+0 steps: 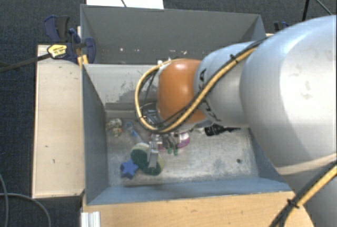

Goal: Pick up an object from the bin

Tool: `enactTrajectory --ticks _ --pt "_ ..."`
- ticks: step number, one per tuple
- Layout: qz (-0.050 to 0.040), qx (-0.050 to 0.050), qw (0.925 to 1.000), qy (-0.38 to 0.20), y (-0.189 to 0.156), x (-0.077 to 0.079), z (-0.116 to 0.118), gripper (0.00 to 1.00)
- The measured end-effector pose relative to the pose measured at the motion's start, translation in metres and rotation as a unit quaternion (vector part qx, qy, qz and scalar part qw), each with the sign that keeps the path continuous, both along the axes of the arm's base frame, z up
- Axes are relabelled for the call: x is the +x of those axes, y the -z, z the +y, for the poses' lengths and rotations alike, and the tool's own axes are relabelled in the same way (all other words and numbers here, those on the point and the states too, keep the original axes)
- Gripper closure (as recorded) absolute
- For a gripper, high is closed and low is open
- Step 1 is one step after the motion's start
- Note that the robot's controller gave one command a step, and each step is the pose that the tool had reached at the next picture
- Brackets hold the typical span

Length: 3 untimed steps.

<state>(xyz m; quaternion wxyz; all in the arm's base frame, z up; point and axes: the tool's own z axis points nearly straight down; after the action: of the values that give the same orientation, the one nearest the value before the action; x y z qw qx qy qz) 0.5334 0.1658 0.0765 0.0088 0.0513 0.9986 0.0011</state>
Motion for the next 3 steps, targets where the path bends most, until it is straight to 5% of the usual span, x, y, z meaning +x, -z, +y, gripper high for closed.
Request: enactTrajectory --ticks 1,2,3 --pt "-0.0035 0.007 0.9925 0.122 0.000 -0.048 0.013 0.00" --pt "-0.0049 0.007 0.9923 0.123 -0.002 -0.047 0.013 1.00" --pt "0.0052 0.003 0.9887 0.150 -0.096 -0.048 0.024 1.00"
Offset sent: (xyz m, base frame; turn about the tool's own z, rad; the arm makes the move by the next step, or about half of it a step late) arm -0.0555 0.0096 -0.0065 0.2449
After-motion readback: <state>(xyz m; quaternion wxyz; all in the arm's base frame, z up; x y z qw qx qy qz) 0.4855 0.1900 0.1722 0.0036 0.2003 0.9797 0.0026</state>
